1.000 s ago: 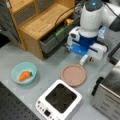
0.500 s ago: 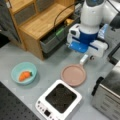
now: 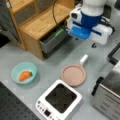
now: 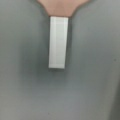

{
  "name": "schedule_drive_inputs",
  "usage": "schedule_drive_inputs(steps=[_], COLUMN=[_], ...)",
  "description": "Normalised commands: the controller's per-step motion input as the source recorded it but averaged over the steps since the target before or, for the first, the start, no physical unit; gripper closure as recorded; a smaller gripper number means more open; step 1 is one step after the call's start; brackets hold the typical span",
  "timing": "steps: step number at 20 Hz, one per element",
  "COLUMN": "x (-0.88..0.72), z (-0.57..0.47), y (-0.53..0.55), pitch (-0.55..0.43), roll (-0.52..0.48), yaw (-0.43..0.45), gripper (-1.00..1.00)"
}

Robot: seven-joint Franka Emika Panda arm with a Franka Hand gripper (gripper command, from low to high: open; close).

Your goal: Pick up the pan. Place the pan on the table. Pick up the bowl. Place the bowl on the stove.

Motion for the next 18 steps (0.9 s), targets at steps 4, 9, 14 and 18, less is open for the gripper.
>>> schedule_drive_inputs(steps=[4, 9, 14, 18], x=[0.35, 0.34, 0.61, 0.72], z=[0.35, 0.25, 0.33, 0.29], y=[-0.08, -0.13, -0.43, -0.61], pitch=[0.314, 0.376, 0.317, 0.267], roll=[-0.016, -0.052, -0.057, -0.037], yaw=[-0.042, -0.004, 0.074, 0.151], gripper=[-1.0, -1.0, -1.0, -1.0])
